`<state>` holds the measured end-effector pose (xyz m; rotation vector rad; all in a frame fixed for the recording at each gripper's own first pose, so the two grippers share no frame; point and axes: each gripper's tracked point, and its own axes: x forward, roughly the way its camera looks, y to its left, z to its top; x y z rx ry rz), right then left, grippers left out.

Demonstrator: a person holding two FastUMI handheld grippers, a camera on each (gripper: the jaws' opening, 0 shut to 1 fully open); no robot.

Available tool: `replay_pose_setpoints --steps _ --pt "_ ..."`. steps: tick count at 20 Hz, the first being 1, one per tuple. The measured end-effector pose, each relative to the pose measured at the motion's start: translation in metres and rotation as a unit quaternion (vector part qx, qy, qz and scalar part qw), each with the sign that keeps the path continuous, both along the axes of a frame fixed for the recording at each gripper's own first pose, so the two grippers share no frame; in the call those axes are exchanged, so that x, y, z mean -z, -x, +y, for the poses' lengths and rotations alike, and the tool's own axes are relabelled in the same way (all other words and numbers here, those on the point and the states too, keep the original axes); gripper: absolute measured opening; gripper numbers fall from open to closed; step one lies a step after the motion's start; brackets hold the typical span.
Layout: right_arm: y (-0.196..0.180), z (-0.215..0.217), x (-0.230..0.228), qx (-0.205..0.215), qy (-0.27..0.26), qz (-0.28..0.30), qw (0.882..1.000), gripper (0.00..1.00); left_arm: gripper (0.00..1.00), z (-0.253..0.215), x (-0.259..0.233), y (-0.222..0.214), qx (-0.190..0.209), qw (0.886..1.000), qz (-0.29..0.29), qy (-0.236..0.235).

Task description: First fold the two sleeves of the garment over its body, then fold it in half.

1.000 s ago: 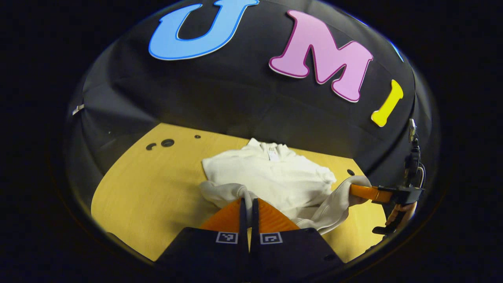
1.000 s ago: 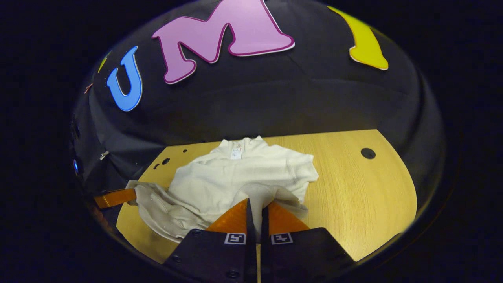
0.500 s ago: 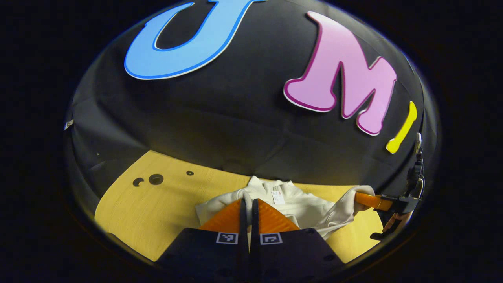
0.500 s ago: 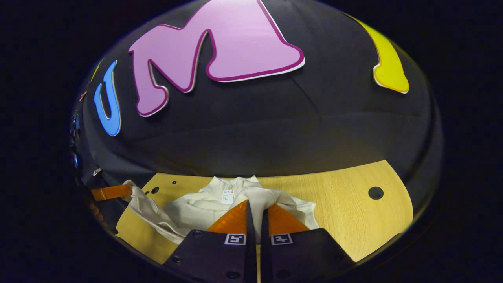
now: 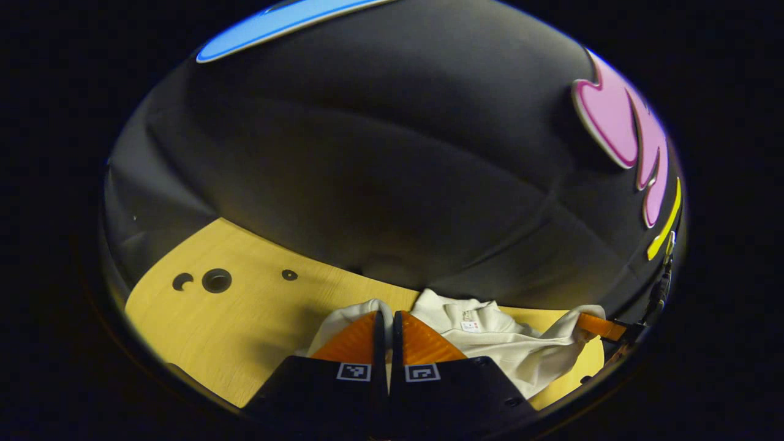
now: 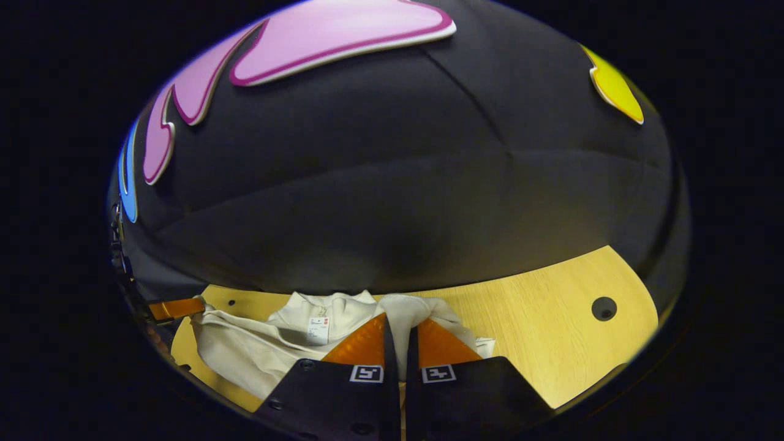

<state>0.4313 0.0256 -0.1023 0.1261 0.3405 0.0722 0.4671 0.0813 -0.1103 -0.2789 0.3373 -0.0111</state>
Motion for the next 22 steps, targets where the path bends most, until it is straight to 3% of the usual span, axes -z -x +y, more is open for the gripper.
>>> replay_pose_setpoints --steps 4,5,6,7,8,9,11,12,17,22 --pt "-0.007 -0.005 0.026 0.007 0.011 0.017 1.0 0.15 0.09 0.012 0.014 -0.014 -0.022 0.999 0.004 -0.035" --pt "-0.007 -0.008 0.025 0.008 0.017 0.015 1.0 0.23 0.21 0.013 0.013 -0.015 -0.024 0.999 0.0 -0.044" --pt "-0.004 -0.01 0.024 0.008 0.021 0.015 1.0 0.24 0.33 0.012 0.01 -0.013 -0.024 0.998 -0.004 -0.05" --pt "0.001 -0.01 0.02 0.008 0.021 0.016 1.0 0.49 0.45 0.01 0.003 -0.009 -0.02 0.998 -0.006 -0.054" --pt "0.007 -0.013 0.013 0.01 0.021 0.008 1.0 0.44 0.58 0.009 -0.004 -0.003 -0.02 0.998 -0.013 -0.058" --pt "0.013 -0.012 0.007 0.009 0.019 0.002 1.0 0.61 0.74 0.008 -0.011 0.003 -0.018 0.998 -0.018 -0.064" --pt "0.028 -0.011 -0.003 0.008 0.02 -0.002 1.0 0.94 0.93 0.006 -0.023 0.02 -0.018 0.996 -0.029 -0.086" --pt "0.038 -0.011 -0.009 0.01 0.023 -0.004 1.0 0.96 1.0 0.004 -0.035 0.032 -0.016 0.994 -0.039 -0.099" --pt "0.101 -0.013 -0.05 0.024 0.032 -0.029 0.999 0.98 0.97 -0.013 -0.09 0.105 0.006 0.986 -0.097 -0.135" --pt "0.184 -0.019 -0.092 0.042 0.052 -0.06 0.996 0.98 0.98 -0.024 -0.122 0.203 0.027 0.984 -0.134 -0.111"
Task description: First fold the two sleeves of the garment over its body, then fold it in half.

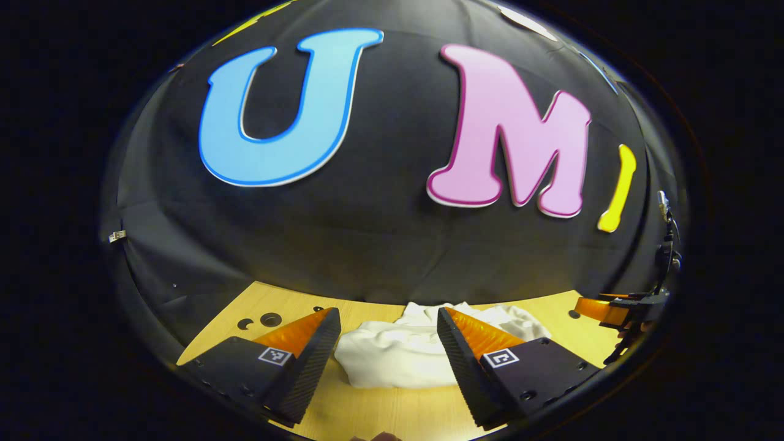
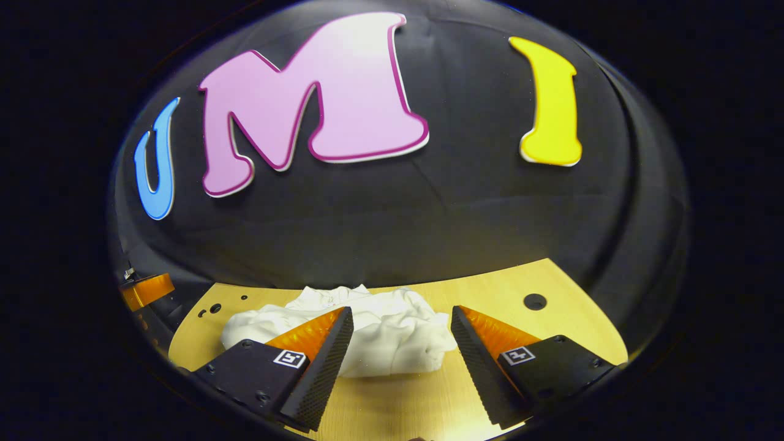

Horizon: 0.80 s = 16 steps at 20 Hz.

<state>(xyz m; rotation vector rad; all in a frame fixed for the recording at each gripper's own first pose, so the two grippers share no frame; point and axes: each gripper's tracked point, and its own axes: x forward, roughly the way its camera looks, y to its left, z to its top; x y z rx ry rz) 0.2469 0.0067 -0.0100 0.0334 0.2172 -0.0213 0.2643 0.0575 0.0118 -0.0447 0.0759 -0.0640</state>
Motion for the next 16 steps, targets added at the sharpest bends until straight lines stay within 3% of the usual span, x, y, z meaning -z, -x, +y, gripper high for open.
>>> replay_pose_setpoints --steps 3,9,16 --pt "0.059 -0.005 -0.021 0.006 0.019 -0.018 1.0 0.98 0.98 0.007 -0.008 0.065 -0.001 1.0 -0.015 -0.018" --pt "0.167 -0.014 -0.039 0.003 0.025 -0.054 0.998 0.98 0.97 0.024 -0.012 0.181 -0.009 0.999 -0.03 0.023" --pt "0.275 -0.001 -0.038 -0.005 0.01 -0.064 0.998 0.98 0.97 0.048 0.002 0.276 -0.03 0.996 -0.033 0.075"
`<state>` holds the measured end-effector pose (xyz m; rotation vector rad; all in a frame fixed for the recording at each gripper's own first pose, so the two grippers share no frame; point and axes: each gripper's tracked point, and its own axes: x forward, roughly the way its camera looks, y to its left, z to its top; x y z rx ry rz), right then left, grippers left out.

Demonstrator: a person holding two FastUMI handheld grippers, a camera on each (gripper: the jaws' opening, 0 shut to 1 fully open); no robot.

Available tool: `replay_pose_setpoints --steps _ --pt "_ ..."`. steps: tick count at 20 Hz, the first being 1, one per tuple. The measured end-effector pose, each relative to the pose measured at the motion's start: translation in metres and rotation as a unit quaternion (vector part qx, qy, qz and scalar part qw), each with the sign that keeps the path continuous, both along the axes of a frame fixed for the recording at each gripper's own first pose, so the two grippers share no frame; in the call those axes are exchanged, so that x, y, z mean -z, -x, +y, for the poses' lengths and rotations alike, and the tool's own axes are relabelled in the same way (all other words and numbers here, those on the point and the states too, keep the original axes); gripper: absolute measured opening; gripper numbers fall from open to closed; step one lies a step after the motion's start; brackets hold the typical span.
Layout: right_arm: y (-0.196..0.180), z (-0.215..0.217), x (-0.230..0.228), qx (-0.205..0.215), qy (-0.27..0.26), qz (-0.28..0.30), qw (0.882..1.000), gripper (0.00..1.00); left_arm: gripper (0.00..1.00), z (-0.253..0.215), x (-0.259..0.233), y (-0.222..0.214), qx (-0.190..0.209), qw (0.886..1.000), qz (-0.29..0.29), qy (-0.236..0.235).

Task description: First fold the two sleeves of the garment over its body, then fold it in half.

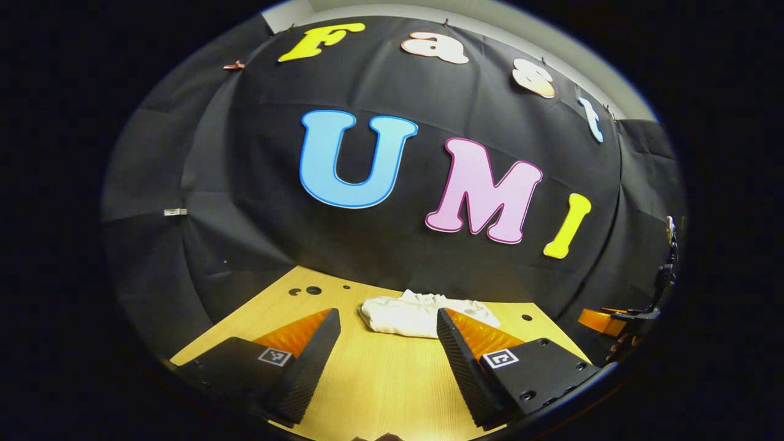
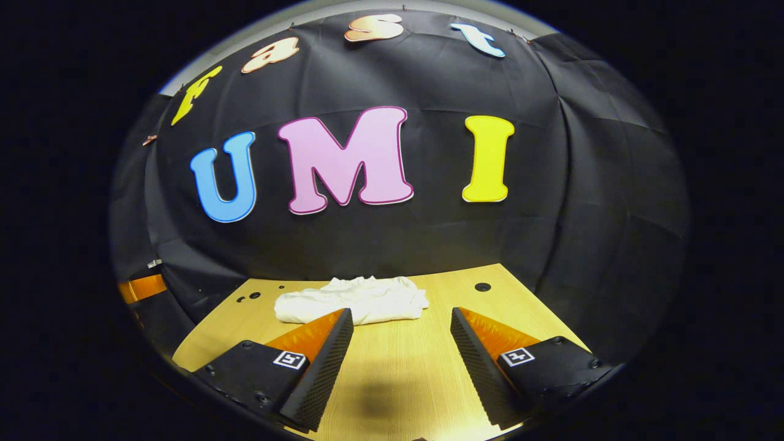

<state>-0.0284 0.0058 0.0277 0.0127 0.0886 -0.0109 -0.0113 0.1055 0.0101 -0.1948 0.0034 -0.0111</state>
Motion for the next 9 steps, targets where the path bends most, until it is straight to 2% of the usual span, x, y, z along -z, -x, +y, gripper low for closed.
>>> replay_pose_setpoints --steps 5,9 --pt "0.054 0.009 0.0 -0.007 -0.005 -0.008 1.0 0.98 0.97 0.004 0.012 0.057 -0.018 1.0 -0.01 -0.009" --pt "0.082 0.013 0.007 -0.015 -0.001 -0.007 1.0 0.98 0.97 -0.005 0.02 0.083 -0.02 1.0 -0.008 0.0"
